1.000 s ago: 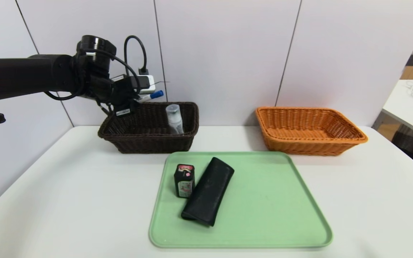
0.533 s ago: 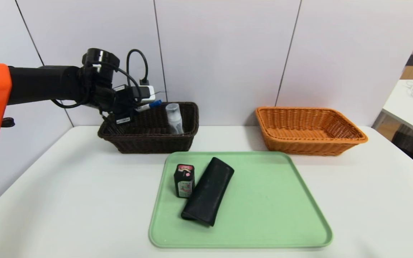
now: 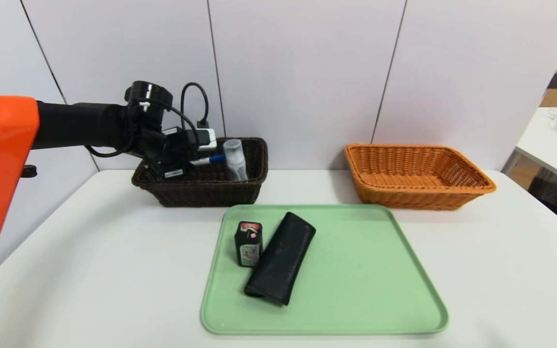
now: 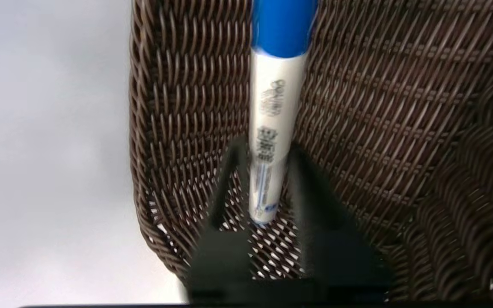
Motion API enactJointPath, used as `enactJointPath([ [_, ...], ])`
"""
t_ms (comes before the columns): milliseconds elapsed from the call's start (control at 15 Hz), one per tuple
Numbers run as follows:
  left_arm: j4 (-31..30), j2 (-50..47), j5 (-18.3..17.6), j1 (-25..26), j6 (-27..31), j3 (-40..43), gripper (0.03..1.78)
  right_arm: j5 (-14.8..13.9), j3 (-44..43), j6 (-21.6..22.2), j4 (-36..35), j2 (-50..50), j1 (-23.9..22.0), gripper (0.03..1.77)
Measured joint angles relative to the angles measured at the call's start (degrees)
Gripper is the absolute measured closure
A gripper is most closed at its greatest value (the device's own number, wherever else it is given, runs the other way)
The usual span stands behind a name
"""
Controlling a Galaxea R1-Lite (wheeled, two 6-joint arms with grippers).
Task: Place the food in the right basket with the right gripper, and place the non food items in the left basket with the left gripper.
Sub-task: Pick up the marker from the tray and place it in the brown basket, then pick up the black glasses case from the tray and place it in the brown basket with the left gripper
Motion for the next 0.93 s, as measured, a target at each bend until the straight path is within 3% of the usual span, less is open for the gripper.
enactJointPath([
  [200, -0.9, -0.2, 0.0, -0.1, 0.0, 0.8, 0.92, 0.0, 0.0, -0.1, 0.0, 0.2, 0.0, 0.1],
  [467, -0.7, -2.4, -0.4, 0.0, -0.1, 1.2, 0.59, 0.0, 0.1, -0.1, 0.0, 0.3, -0.1, 0.1],
  [933, 0.2, -13.2, -3.3, -1.4, -5.9, 2.2, 0.31, 0.0, 1.4, -2.5, -3.4, 0.4, -0.4, 0.1],
])
